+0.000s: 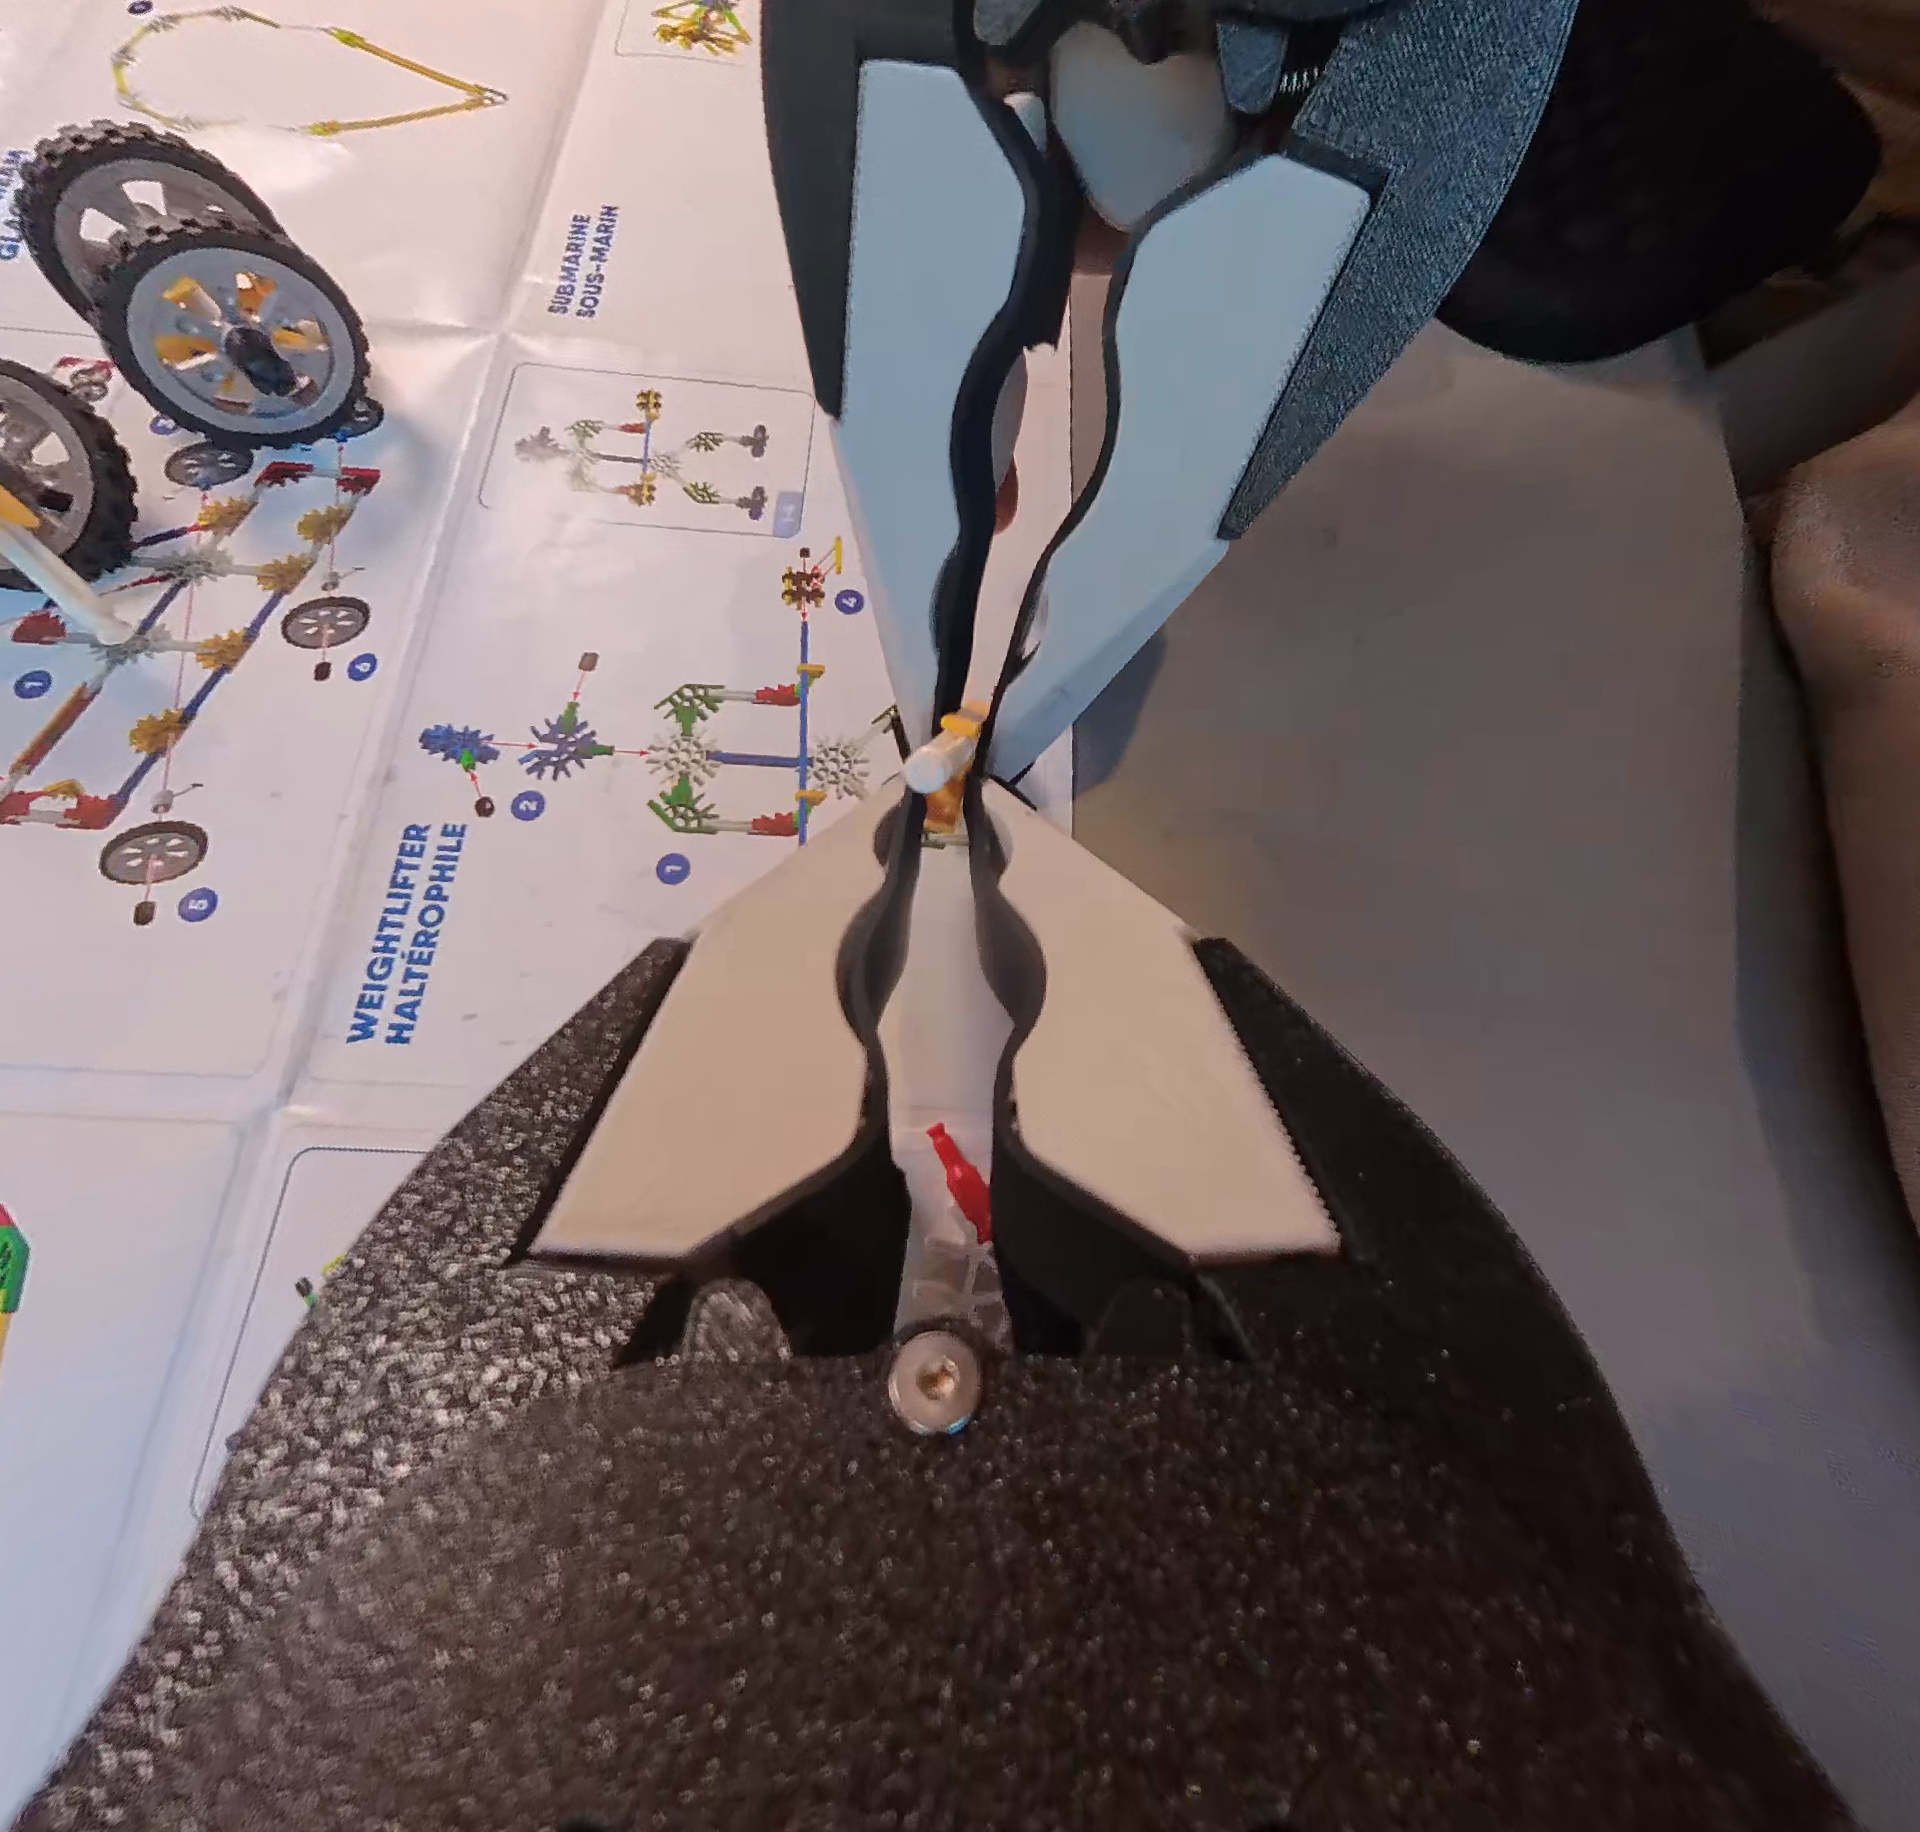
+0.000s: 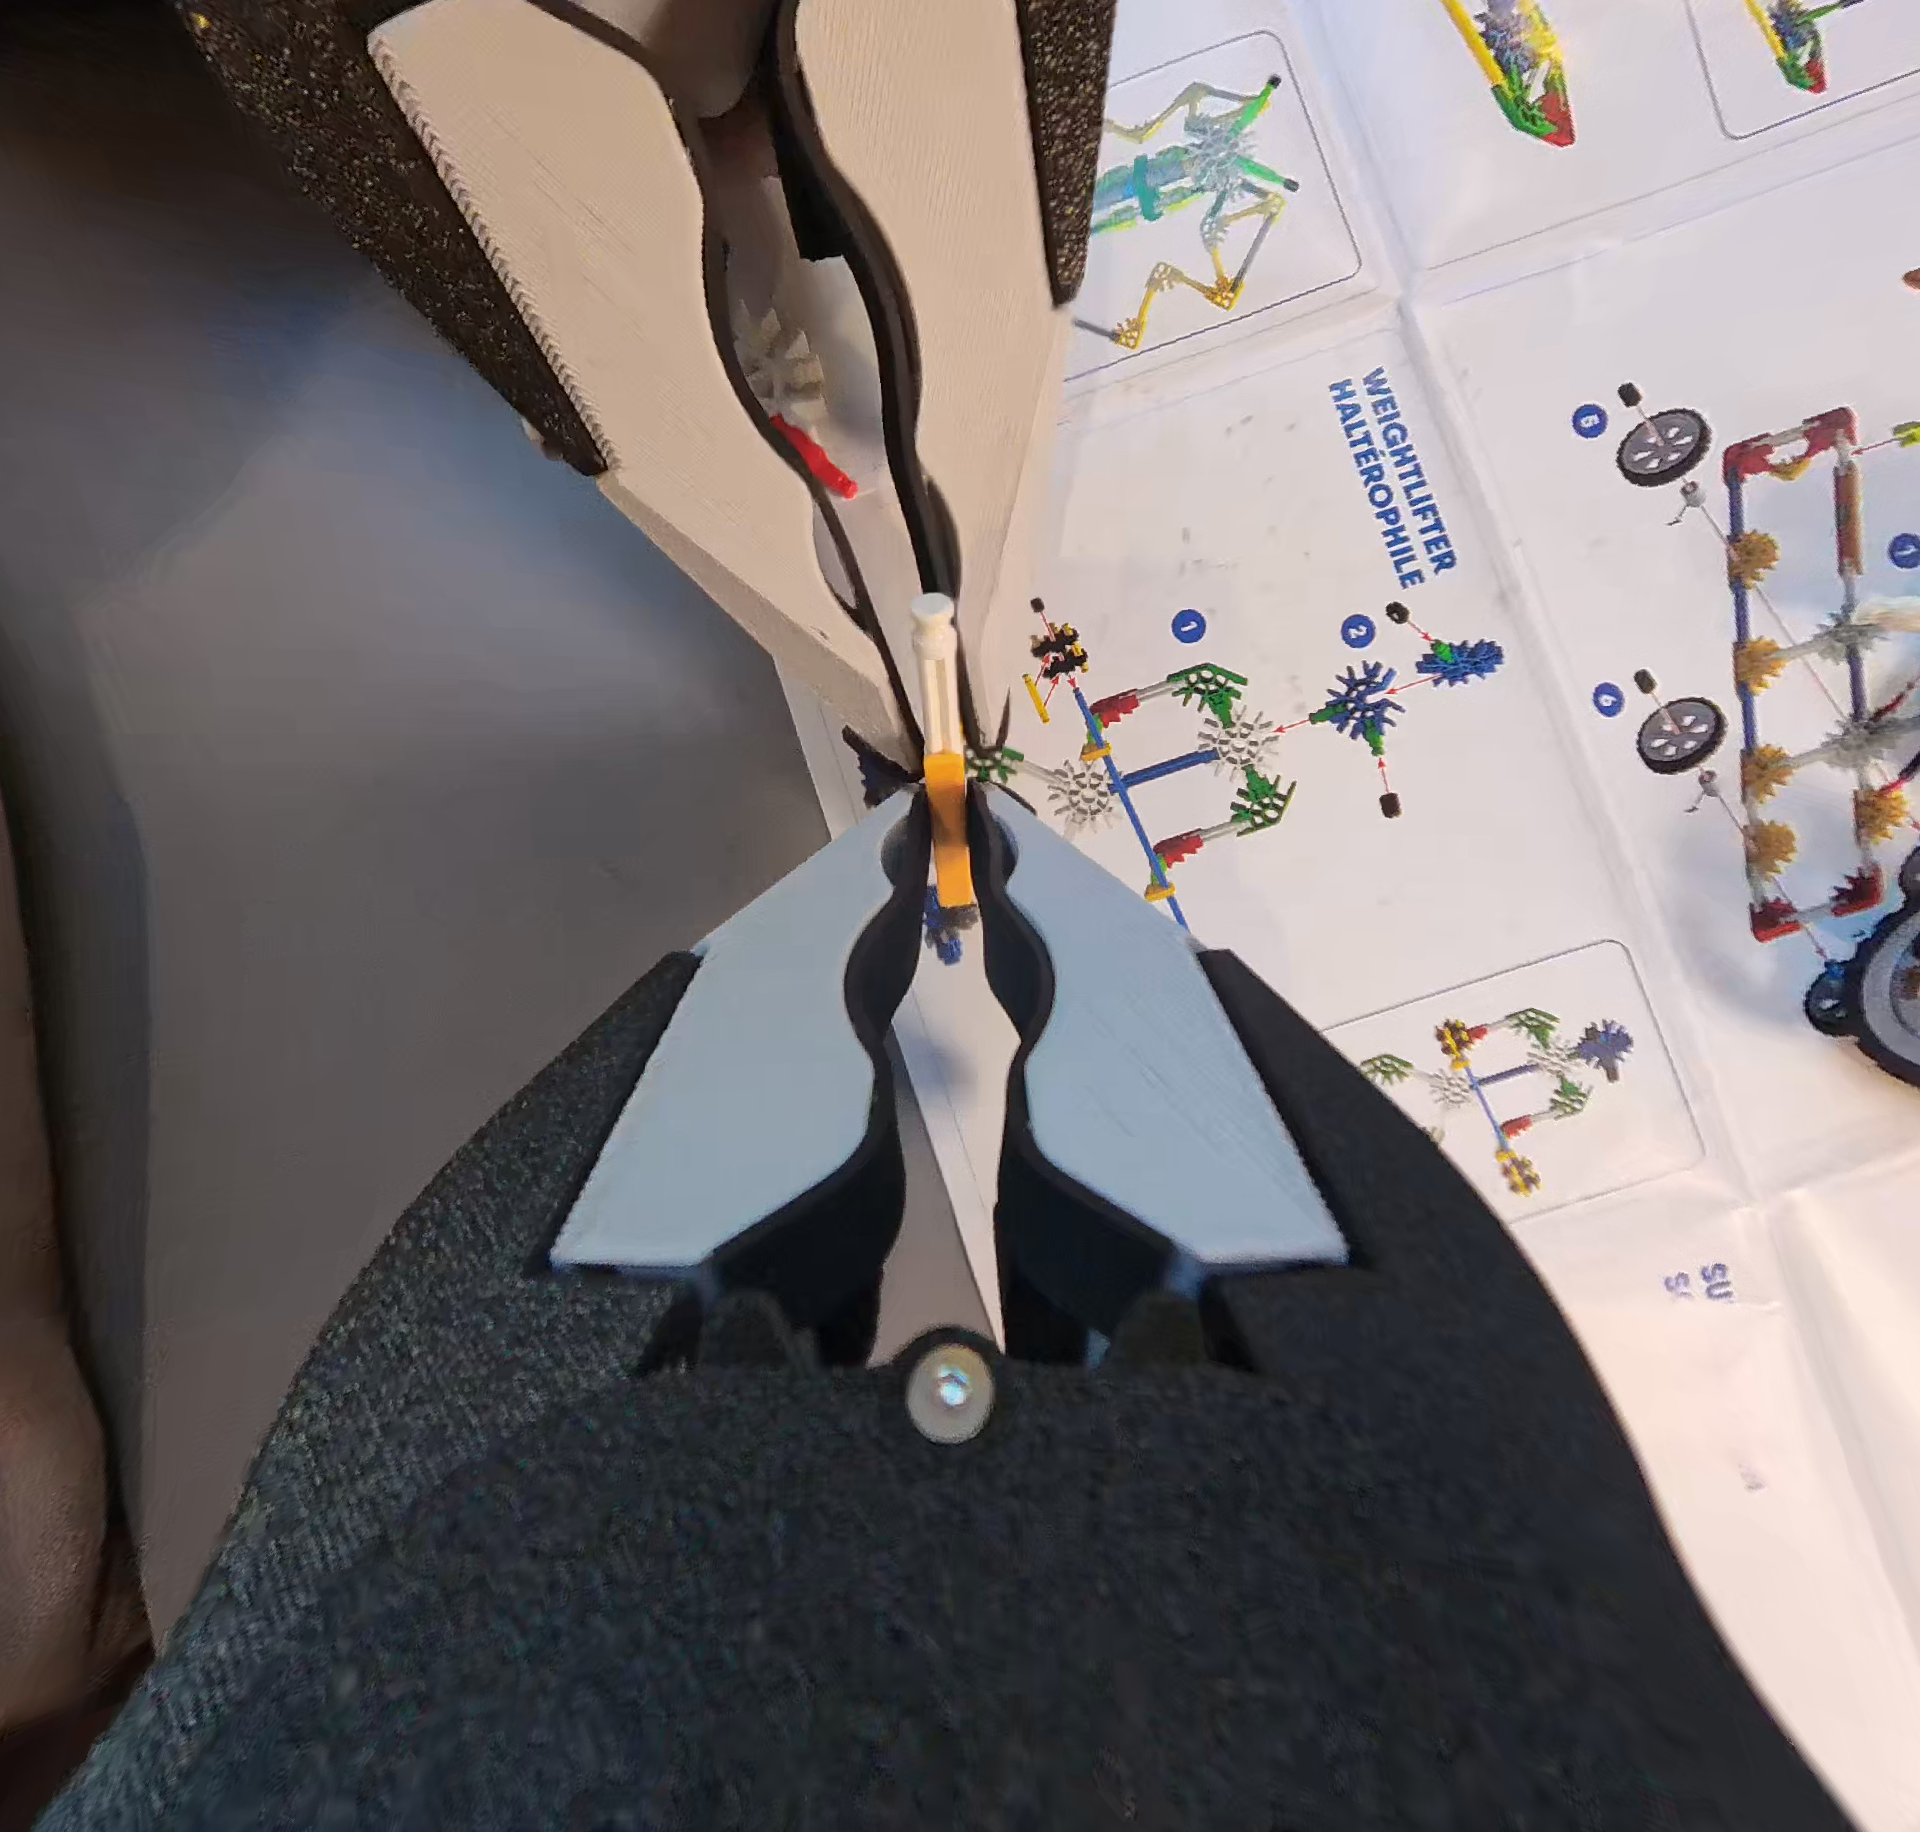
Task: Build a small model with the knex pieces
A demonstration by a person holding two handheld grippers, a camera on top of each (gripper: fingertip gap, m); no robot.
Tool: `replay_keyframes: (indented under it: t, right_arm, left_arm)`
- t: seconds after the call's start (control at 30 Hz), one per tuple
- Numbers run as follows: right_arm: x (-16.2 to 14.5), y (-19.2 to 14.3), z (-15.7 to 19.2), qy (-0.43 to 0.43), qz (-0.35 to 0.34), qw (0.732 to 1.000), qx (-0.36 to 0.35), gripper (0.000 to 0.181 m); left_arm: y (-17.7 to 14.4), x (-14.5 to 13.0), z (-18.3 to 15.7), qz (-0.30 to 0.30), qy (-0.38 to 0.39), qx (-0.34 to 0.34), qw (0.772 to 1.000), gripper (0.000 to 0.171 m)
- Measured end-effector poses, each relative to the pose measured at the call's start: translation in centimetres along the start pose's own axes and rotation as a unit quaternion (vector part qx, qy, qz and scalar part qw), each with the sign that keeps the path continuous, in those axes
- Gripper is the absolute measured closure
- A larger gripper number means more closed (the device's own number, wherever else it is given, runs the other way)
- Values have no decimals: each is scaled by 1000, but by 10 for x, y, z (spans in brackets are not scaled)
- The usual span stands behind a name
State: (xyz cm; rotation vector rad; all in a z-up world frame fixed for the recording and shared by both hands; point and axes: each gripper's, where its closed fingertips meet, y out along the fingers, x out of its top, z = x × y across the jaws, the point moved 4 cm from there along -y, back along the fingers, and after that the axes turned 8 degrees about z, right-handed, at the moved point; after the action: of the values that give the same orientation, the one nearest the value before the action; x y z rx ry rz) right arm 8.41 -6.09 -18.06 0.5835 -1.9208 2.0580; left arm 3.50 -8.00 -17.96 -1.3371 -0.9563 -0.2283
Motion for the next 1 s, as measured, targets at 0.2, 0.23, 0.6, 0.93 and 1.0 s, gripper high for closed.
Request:
replay_keyframes:
  t: [0.2, 0.23, 0.6, 0.93, 1.0]
  right_arm:
    - [-1, 0, -1, 8, -27, 1000, 1, 177]
    - [-1, 0, -2, 9, -30, 999, 2, 177]
    - [4, -14, -11, 33, -78, 996, 26, 177]
    - [3, -15, -50, 63, -124, 990, -31, 174]
    - [3, -14, -55, 71, -138, 987, -33, 174]
  left_arm:
    - [-1, 0, 2, -5, -10, -4, 1000, 166]
    - [-1, 0, 2, -5, -10, -3, 1000, 166]
    - [-9, 5, 9, -37, -20, 18, 999, 164]
    - [-42, 7, 43, -95, -51, 103, 989, 158]
    - [-49, 6, 49, -106, -63, 115, 986, 158]
